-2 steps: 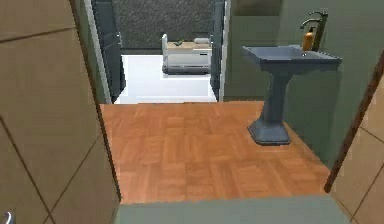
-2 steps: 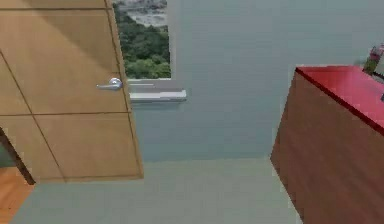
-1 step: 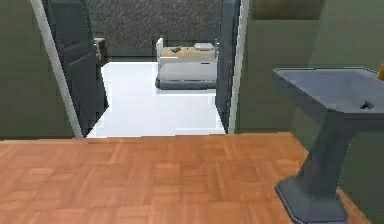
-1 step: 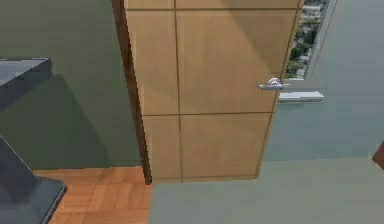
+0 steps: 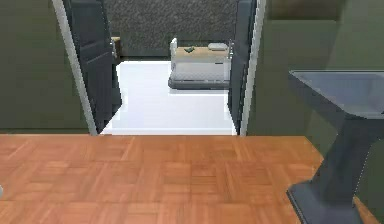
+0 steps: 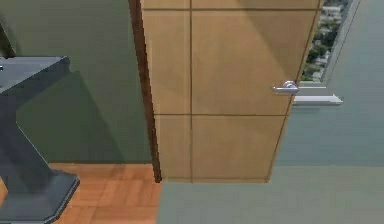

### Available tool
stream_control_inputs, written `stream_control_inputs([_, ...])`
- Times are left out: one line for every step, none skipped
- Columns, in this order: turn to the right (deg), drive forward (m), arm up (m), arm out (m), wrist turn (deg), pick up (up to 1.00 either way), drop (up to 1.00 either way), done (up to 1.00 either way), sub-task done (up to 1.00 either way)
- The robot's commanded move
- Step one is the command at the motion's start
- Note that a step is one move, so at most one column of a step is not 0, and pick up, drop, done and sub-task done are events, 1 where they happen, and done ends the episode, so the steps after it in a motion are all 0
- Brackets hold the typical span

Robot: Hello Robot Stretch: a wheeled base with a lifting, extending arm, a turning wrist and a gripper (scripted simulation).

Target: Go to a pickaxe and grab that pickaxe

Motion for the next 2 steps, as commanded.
stream_control_inputs([0.0, 0.5, 0.0, 0.0, 0.0, 0.0, 0.0, 0.0, 0.0])
stream_control_inputs([-12.0, 0.0, 0.0, 0.0, 0.0, 0.0, 0.0, 0.0, 0.0])
